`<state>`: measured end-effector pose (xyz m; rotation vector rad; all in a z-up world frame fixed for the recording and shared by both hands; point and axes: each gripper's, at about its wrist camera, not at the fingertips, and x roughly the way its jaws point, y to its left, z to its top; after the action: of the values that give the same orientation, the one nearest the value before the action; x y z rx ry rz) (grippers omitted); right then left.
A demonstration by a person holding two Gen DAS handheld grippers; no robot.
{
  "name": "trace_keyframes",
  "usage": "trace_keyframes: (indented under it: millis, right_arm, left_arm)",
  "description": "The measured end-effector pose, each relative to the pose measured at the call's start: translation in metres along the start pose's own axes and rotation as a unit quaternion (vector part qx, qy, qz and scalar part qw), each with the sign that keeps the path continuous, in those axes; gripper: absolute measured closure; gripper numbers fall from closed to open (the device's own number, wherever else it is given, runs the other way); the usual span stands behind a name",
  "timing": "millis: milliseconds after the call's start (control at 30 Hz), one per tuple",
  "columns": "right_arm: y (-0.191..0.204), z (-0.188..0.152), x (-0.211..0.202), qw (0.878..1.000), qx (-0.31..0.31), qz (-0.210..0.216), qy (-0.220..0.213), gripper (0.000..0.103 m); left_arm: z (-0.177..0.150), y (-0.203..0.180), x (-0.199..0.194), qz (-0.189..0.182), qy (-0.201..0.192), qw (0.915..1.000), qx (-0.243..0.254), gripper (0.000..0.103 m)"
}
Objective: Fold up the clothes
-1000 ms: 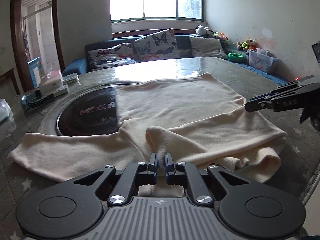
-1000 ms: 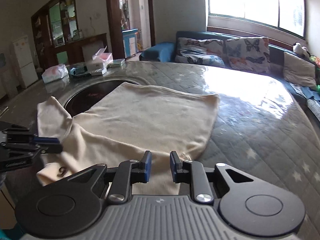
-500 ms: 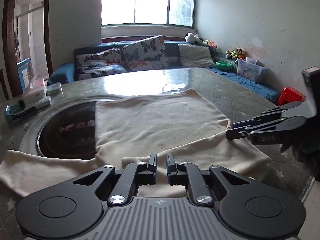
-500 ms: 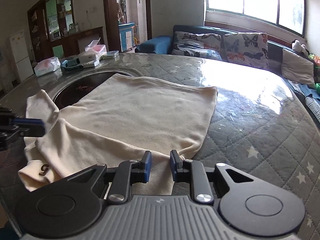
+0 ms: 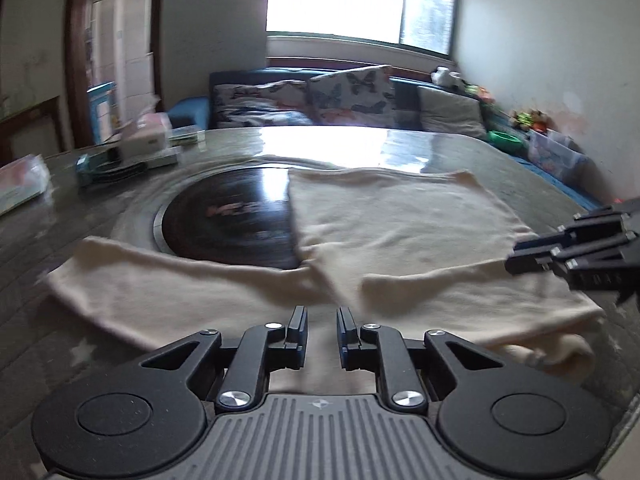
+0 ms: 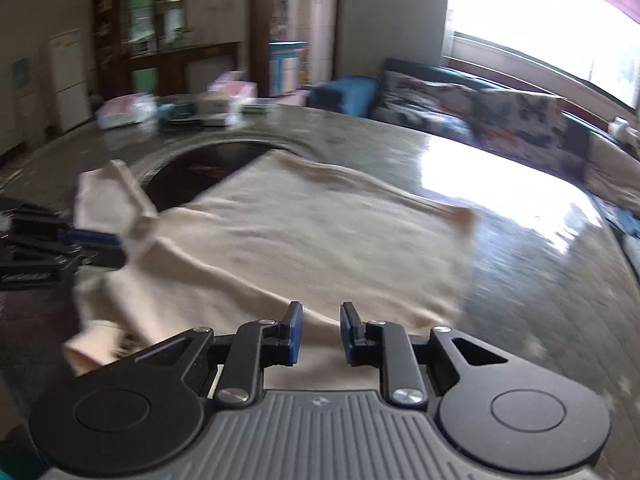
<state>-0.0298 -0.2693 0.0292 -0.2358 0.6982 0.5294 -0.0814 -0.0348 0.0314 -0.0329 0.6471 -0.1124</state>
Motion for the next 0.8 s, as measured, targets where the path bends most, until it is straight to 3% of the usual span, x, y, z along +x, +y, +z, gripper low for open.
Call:
trace_keyframes:
  millis: [133,267,367,433,667,800]
  right_arm:
    - [0.042,0.010,0.020,0.998,-0.041,0.046,0.009,0.083]
    - [0.077,0.014,0.031,0.994,-0.075,0.082,0.014,0.083]
    - [0.098,0.013,0.035,0.990,-0.104,0.090,0.015,0.083]
    - [0.107,0.016,0.034,0.989,-0.121,0.089,0.009,0.083]
    - [0.107,0.019,0.035,0.990,-0.107,0.087,0.010,0.083]
    - [0.102,0.021,0.027,0.992,-0.101,0.081,0.000,0.083]
  left_arm:
    - [0.000,0.035,-0.007,0.056,-0.004,0.9975,-0.044,0.076]
    - [0.001,0.068,-0.009,0.106,-0.005,0.9916,-0.075,0.073]
    - [0.003,0.088,-0.008,0.143,-0.007,0.9857,-0.089,0.060]
    - [0.005,0.099,-0.006,0.166,-0.008,0.9812,-0.099,0.056]
    - [0.014,0.140,0.011,0.214,-0.008,0.9633,-0.162,0.055]
    - [0.019,0.155,0.020,0.210,-0.004,0.9576,-0.197,0.057]
